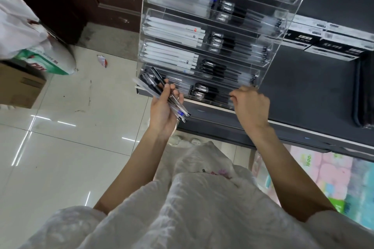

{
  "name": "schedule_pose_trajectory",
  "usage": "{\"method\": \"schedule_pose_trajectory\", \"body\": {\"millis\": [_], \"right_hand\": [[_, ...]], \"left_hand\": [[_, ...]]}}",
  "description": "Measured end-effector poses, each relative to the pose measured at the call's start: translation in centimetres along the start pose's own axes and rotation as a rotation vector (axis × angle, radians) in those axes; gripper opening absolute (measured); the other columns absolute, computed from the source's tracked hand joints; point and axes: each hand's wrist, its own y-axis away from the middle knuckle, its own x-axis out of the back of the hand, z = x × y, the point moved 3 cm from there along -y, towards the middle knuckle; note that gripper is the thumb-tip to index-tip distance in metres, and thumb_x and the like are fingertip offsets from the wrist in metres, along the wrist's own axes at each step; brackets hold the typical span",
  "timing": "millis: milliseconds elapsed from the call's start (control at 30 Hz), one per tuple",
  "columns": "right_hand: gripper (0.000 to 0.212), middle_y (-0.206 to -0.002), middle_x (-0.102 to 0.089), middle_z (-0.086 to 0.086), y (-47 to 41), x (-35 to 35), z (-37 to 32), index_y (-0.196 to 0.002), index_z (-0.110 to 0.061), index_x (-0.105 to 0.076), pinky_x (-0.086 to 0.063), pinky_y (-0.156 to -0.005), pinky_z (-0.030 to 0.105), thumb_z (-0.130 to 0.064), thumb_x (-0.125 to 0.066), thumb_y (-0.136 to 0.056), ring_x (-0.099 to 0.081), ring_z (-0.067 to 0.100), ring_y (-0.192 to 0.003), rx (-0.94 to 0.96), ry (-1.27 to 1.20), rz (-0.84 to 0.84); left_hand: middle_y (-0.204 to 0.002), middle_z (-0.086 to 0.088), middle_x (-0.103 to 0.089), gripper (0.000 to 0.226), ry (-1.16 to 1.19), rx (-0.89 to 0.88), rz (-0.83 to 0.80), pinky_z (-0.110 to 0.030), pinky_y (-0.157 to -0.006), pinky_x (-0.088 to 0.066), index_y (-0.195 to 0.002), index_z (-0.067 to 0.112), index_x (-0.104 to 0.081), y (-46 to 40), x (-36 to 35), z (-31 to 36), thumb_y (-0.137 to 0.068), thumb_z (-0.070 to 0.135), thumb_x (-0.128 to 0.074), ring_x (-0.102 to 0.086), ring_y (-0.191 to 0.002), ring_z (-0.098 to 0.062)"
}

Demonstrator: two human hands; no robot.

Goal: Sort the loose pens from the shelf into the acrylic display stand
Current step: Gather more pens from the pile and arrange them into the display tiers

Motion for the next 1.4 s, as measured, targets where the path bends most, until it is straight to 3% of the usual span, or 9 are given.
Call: {"method": "schedule_pose_trajectory", "body": {"millis": [267, 400, 533, 633, 867, 967, 1067, 1167, 1400], "right_hand": [[0.022, -0.094, -0.067, 0.001, -0.3, -1.5, -0.8, -0.098, -0.017, -0.071, -0.041, -0.057, 0.024, -0.004, -0.057, -0.088, -0.064, 0.020, -0.078, 0.014, 0.155, -0.137], [0.022, -0.090, -0.066, 0.004, 0.1, -0.7, -0.8, -0.099, -0.013, -0.069, -0.039, -0.053, 0.026, 0.001, -0.058, -0.087, -0.064, 0.024, -0.074, -0.010, 0.115, -0.086], [0.018, -0.096, -0.071, 0.003, 0.8, 2.3, -2.9, -0.103, -0.013, -0.071, -0.054, -0.066, 0.031, -0.012, -0.064, -0.087, -0.066, 0.019, -0.079, 0.066, -0.360, 0.069], [0.014, -0.088, -0.072, -0.006, 1.0, 3.2, -6.6, -0.097, -0.016, -0.072, -0.052, -0.069, 0.017, -0.022, -0.068, -0.085, -0.063, 0.002, -0.074, 0.090, -0.760, 0.004], [0.018, -0.081, -0.065, -0.011, 0.4, 1.5, -9.2, -0.093, -0.016, -0.064, -0.050, -0.071, 0.014, -0.017, -0.074, -0.079, -0.063, 0.002, -0.076, -0.021, -0.980, -0.175], [0.017, -0.082, -0.064, -0.013, 0.6, 1.4, -8.9, -0.095, -0.016, -0.064, -0.046, -0.073, 0.010, -0.013, -0.073, -0.080, -0.061, -0.002, -0.077, -0.011, -1.036, -0.251], [0.014, -0.082, -0.063, -0.016, 0.5, 2.0, -6.0, -0.094, -0.019, -0.065, -0.048, -0.073, 0.010, -0.013, -0.070, -0.082, -0.059, -0.005, -0.075, -0.056, -0.941, -0.164], [0.011, -0.085, -0.070, -0.009, 0.6, 2.5, -2.1, -0.095, -0.021, -0.070, -0.049, -0.068, 0.019, -0.018, -0.069, -0.084, -0.061, 0.004, -0.074, -0.040, -0.497, -0.016], [0.018, -0.101, -0.071, 0.003, 0.6, 0.5, -1.9, -0.105, -0.020, -0.071, -0.046, -0.070, 0.033, -0.020, -0.058, -0.092, -0.062, 0.025, -0.095, 0.053, -0.157, -0.048]], "left_hand": [[-0.078, 0.003, -0.067, 0.023, -0.025, 0.008, -0.013, -0.028, -0.086, -0.054, -0.096, 0.016, -0.058, 0.3, -0.2, 0.0, -0.102, 0.011, -0.036, -0.067, -0.076, -0.009], [-0.080, 0.003, -0.069, 0.021, -0.009, 0.014, -0.001, -0.029, -0.088, -0.053, -0.097, 0.016, -0.057, 0.4, -0.1, 0.4, -0.101, 0.011, -0.037, -0.068, -0.080, -0.010], [-0.092, 0.002, -0.073, 0.022, -0.040, 0.033, 0.001, -0.032, -0.096, -0.050, -0.103, 0.016, -0.058, 0.5, -0.3, 0.2, -0.101, 0.012, -0.037, -0.068, -0.092, -0.012], [-0.102, 0.002, -0.072, 0.023, -0.045, 0.049, -0.043, -0.032, -0.098, -0.048, -0.107, 0.014, -0.057, 0.7, -0.9, -0.3, -0.102, 0.011, -0.035, -0.066, -0.101, -0.011], [-0.118, 0.000, -0.066, 0.028, -0.044, 0.044, -0.143, -0.032, -0.101, -0.046, -0.116, 0.012, -0.058, 1.1, -1.3, -0.6, -0.102, 0.013, -0.034, -0.053, -0.123, -0.017], [-0.121, -0.002, -0.064, 0.028, -0.061, 0.048, -0.156, -0.031, -0.096, -0.050, -0.118, 0.011, -0.058, 1.5, -1.2, -0.9, -0.102, 0.012, -0.035, -0.056, -0.120, -0.016], [-0.126, -0.007, -0.061, 0.027, -0.120, -0.024, -0.110, -0.034, -0.100, -0.048, -0.119, 0.012, -0.056, 1.6, -1.0, -0.7, -0.101, 0.009, -0.036, -0.059, -0.115, -0.020], [-0.117, -0.008, -0.065, 0.026, -0.070, -0.035, -0.030, -0.031, -0.092, -0.053, -0.119, 0.011, -0.056, 1.3, -0.1, 0.2, -0.101, 0.007, -0.036, -0.065, -0.106, -0.019], [-0.082, 0.004, -0.066, 0.022, -0.017, 0.036, -0.019, -0.021, -0.071, -0.054, -0.109, 0.013, -0.058, 1.0, 0.5, 0.4, -0.101, 0.007, -0.038, -0.064, -0.070, -0.005]]}}
